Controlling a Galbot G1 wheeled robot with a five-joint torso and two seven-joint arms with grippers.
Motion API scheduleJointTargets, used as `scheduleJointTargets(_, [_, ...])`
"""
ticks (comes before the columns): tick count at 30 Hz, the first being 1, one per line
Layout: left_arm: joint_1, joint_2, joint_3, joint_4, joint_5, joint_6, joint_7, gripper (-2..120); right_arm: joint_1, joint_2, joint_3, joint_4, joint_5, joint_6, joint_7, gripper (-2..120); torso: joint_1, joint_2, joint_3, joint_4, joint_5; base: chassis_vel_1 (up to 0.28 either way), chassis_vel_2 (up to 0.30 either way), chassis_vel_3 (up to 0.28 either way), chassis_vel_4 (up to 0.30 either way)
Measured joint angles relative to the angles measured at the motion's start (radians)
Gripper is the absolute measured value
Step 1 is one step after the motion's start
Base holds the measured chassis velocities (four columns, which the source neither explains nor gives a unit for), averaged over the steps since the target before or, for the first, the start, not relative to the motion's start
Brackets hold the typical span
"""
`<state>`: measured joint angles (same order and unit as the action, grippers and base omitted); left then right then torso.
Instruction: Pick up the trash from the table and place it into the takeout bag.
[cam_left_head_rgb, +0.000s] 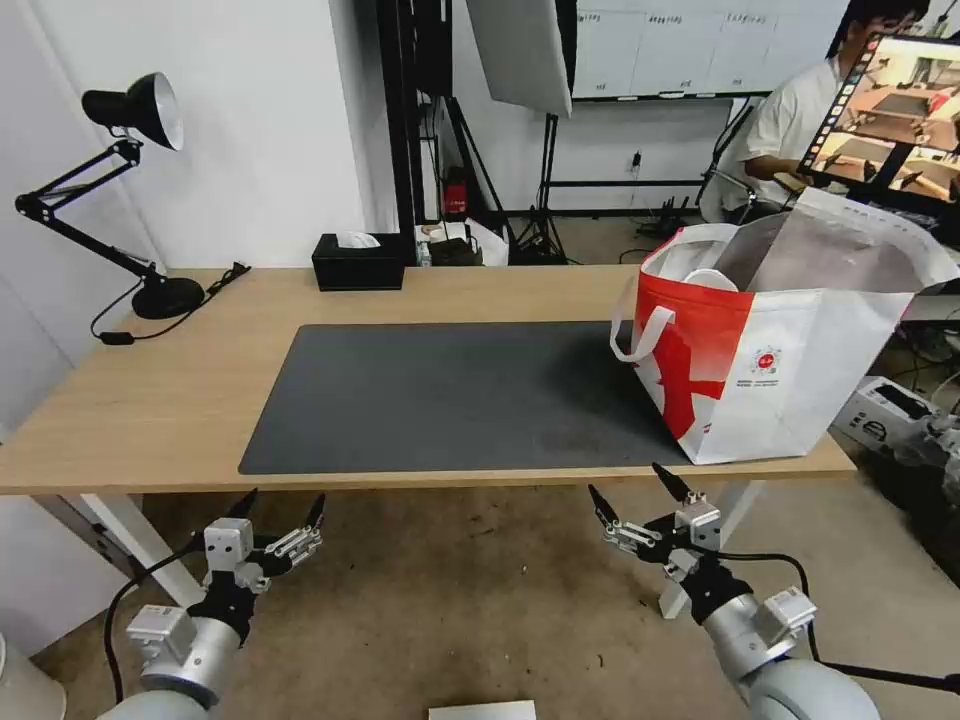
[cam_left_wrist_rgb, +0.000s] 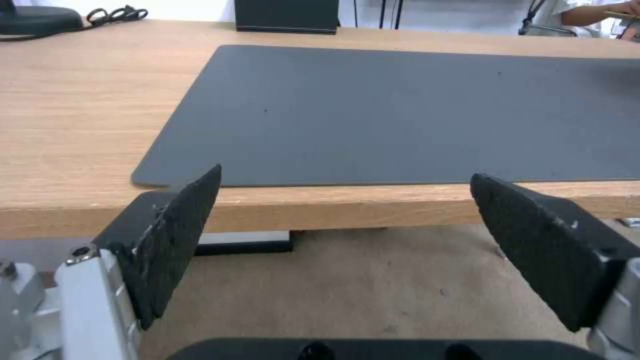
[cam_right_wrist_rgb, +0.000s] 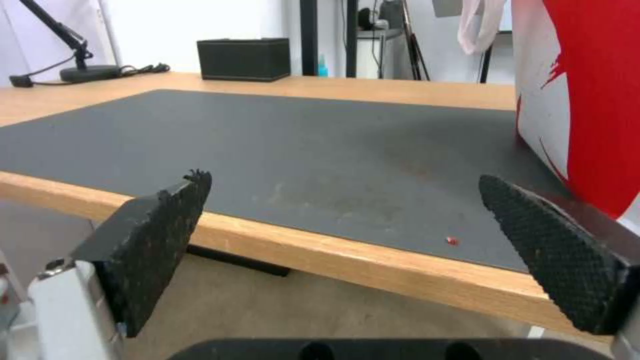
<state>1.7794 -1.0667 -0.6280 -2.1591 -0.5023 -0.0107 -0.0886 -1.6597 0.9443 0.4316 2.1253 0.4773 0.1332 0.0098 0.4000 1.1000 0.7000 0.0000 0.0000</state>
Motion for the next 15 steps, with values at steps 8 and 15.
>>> scheduleJointTargets(8, [-0.001, 0.000, 0.001, 0.000, -0.001, 0.000, 0.000, 100, 0.000, 0.000, 0.000, 0.000, 0.000, 0.000, 0.000, 100, 0.000, 0.000, 0.000, 0.0000, 0.0000, 0.000, 0.000, 0.000, 0.000])
scheduleJointTargets(15, [-0.001, 0.001, 0.001, 0.000, -0.001, 0.000, -0.001, 100, 0.000, 0.000, 0.000, 0.000, 0.000, 0.000, 0.000, 100, 0.000, 0.000, 0.000, 0.0000, 0.0000, 0.000, 0.000, 0.000, 0.000])
